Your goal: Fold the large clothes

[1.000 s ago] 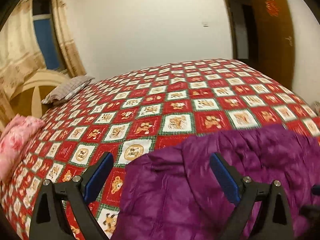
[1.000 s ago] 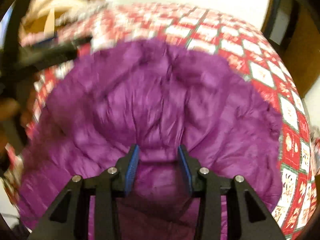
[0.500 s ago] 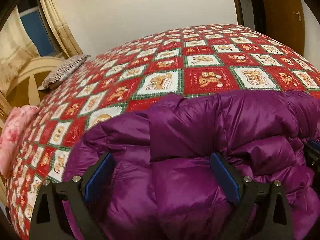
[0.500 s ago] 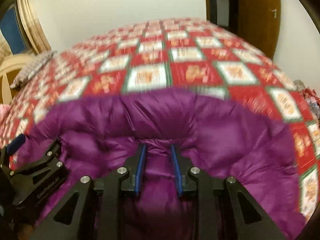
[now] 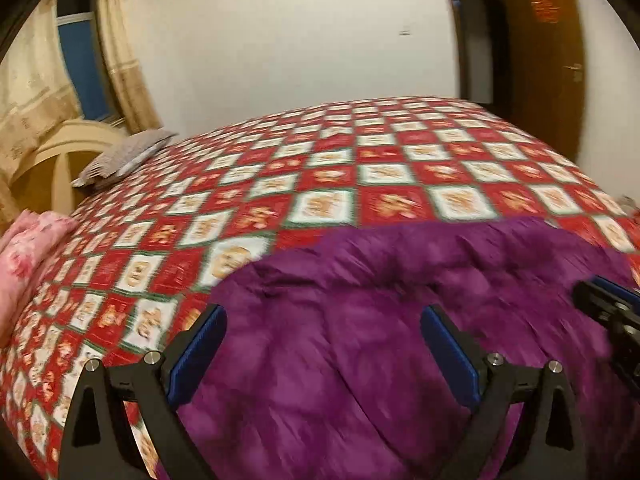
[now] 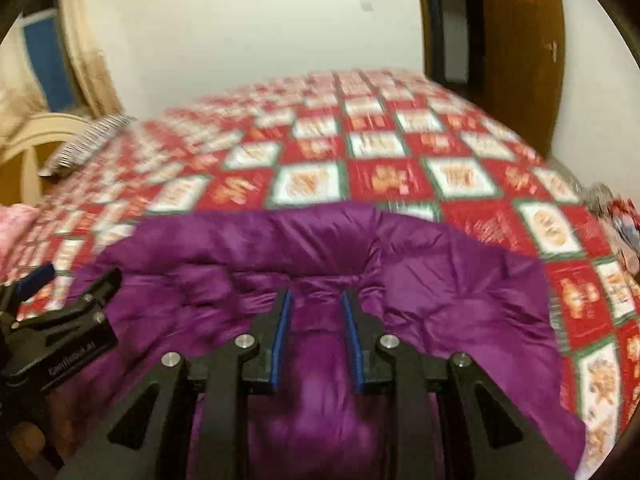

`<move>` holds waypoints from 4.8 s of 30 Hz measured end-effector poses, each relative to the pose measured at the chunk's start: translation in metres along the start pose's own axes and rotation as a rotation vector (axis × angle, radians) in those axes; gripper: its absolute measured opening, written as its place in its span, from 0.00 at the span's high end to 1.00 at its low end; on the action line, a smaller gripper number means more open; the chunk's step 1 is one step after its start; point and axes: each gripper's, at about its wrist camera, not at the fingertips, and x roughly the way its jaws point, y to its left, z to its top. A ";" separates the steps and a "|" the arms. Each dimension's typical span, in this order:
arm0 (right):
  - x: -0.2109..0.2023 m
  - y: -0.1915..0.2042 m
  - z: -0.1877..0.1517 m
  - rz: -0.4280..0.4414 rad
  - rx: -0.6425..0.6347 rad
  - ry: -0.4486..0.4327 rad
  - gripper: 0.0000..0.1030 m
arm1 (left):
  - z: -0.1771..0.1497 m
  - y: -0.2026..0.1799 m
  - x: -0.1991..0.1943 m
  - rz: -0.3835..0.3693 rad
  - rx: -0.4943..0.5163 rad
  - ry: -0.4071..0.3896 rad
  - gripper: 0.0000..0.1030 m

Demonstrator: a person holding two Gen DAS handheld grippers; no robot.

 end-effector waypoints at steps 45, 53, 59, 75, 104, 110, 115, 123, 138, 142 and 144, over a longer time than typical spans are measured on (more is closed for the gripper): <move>0.024 0.020 -0.061 -0.016 -0.070 0.069 0.72 | -0.043 -0.019 0.045 0.001 0.016 0.120 0.01; 0.024 0.020 -0.061 -0.014 -0.069 0.069 0.72 | -0.043 -0.020 0.045 0.001 0.015 0.120 0.01; 0.024 0.021 -0.061 -0.014 -0.070 0.069 0.72 | -0.044 -0.020 0.045 0.002 0.016 0.120 0.01; 0.024 0.021 -0.062 -0.019 -0.076 0.069 0.72 | -0.043 -0.018 0.045 0.009 0.022 0.118 0.01; -0.206 -0.114 -0.224 -0.092 0.115 0.150 0.27 | -0.233 0.142 -0.175 0.067 0.012 0.136 0.01; -0.227 -0.107 -0.257 -0.079 0.108 0.174 0.27 | -0.255 0.129 -0.175 0.030 -0.004 0.158 0.01; -0.224 -0.086 -0.275 -0.092 0.072 0.168 0.30 | -0.268 0.120 -0.184 -0.047 -0.016 0.156 0.12; -0.235 -0.070 -0.281 -0.031 0.042 0.161 0.91 | -0.265 0.105 -0.215 -0.188 0.023 0.069 0.95; -0.338 -0.053 -0.222 0.111 0.042 -0.094 0.94 | -0.203 0.143 -0.339 -0.301 0.000 -0.239 0.97; -0.372 -0.055 -0.194 0.144 0.065 -0.196 0.94 | -0.178 0.149 -0.360 -0.293 0.033 -0.308 0.97; -0.371 -0.057 -0.173 0.141 0.071 -0.224 0.94 | -0.162 0.146 -0.346 -0.271 0.070 -0.328 0.97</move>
